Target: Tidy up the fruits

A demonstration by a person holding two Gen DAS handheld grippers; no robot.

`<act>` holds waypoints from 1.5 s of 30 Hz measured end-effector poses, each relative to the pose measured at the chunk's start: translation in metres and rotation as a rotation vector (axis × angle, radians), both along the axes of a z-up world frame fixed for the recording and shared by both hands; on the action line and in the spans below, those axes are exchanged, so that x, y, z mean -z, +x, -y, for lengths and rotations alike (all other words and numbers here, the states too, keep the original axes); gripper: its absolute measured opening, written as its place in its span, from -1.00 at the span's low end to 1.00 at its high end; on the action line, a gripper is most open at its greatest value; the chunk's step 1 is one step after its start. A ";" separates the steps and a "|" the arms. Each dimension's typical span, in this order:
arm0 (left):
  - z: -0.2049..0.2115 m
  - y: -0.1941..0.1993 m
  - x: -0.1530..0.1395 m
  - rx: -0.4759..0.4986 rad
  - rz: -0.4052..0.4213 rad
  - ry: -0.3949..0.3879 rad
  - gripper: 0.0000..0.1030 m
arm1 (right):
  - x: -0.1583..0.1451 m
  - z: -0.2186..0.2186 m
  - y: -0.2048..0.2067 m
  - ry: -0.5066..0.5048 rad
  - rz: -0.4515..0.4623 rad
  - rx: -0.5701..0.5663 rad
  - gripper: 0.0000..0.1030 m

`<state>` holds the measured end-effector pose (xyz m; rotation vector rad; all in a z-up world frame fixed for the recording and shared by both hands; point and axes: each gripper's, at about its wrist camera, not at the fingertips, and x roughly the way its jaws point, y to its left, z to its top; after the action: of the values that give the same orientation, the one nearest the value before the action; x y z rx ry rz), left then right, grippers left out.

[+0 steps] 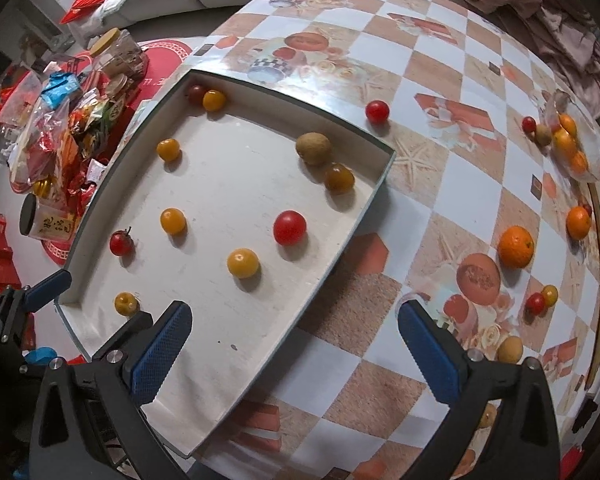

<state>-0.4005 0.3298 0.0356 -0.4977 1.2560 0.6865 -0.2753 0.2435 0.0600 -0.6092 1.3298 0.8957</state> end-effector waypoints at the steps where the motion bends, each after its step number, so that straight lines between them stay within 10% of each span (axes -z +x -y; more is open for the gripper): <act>1: 0.002 0.002 -0.001 0.012 -0.003 0.003 0.99 | 0.000 0.001 0.001 0.000 0.000 0.004 1.00; 45: 0.011 0.014 0.002 0.083 -0.055 0.007 0.99 | 0.003 0.004 0.002 -0.026 0.035 -0.008 1.00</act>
<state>-0.3863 0.3185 0.0333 -0.4208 1.3186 0.6376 -0.2731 0.2397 0.0568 -0.6478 1.3106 0.8714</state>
